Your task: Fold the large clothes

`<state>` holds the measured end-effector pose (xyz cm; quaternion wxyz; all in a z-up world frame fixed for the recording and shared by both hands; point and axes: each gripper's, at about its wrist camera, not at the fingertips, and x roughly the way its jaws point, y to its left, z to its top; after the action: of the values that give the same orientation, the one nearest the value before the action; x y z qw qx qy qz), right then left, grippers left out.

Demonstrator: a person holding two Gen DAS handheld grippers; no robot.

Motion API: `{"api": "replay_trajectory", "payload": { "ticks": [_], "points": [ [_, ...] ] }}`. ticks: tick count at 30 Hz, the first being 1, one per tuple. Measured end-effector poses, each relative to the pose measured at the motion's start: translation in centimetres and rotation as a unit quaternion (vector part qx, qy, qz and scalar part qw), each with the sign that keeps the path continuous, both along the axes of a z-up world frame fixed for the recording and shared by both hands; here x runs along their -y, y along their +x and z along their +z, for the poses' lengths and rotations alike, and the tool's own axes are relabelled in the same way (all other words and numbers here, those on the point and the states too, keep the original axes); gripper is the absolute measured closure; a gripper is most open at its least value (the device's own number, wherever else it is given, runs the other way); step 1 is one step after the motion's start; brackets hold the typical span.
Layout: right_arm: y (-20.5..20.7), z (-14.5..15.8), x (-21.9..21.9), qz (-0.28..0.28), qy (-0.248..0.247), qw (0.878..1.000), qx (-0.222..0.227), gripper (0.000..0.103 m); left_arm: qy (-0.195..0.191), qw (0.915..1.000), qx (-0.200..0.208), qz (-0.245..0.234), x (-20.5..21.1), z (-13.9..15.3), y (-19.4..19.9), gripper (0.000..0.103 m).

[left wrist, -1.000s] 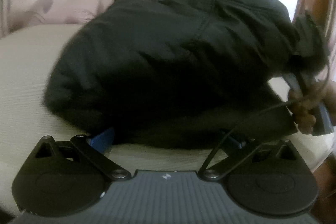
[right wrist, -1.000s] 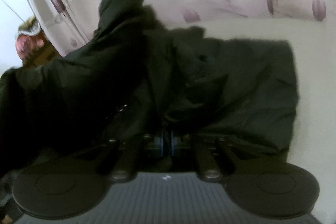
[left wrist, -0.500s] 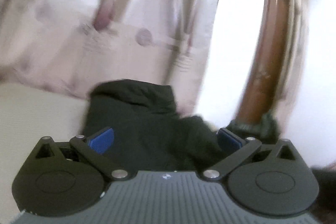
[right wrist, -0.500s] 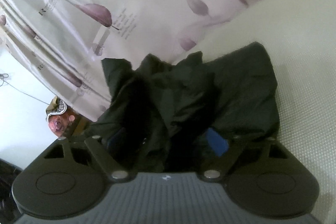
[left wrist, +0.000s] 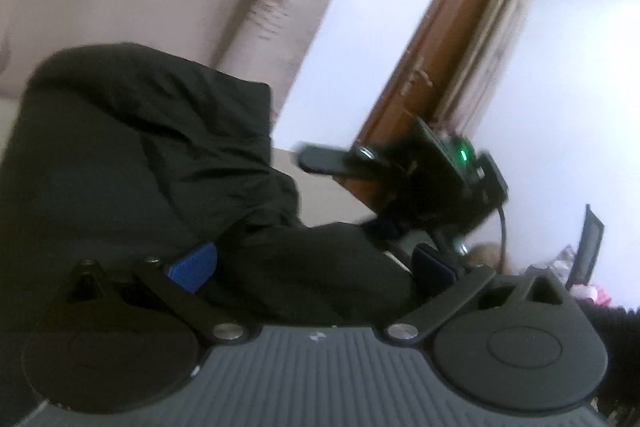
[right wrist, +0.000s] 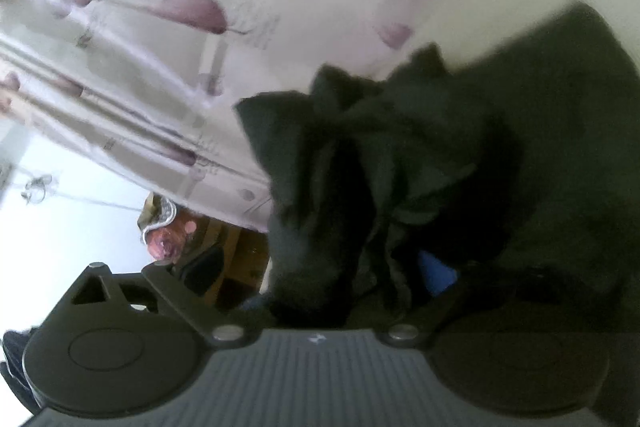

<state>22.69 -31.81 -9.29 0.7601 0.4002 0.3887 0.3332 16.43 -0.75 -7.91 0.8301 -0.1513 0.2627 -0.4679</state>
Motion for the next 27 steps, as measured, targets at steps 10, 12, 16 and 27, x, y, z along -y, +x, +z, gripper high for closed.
{"api": "replay_trajectory", "payload": {
  "ticks": [10, 12, 16, 27],
  "points": [
    [0.6, 1.2, -3.7, 0.037, -0.211, 0.974, 0.076, 0.068, 0.047, 0.9952, 0.081, 0.026, 2.7, -1.6, -2.7, 0.001],
    [-0.5, 2.2, -5.2, 0.053, -0.274, 0.951, 0.132, 0.075, 0.074, 0.9897, 0.112, 0.048, 2.8, -1.3, -4.1, 0.000],
    [-2.7, 5.8, -6.6, 0.062, -0.328, 0.915, 0.228, 0.088, 0.094, 0.9684, 0.200, 0.115, 1.0, 0.6, -7.8, 0.000],
    [-4.4, 7.0, 0.7, -0.014, -0.350, 0.909, 0.227, 0.100, 0.151, 0.9495, 0.246, 0.124, 1.4, 0.7, -10.1, 0.000]
  ]
}}
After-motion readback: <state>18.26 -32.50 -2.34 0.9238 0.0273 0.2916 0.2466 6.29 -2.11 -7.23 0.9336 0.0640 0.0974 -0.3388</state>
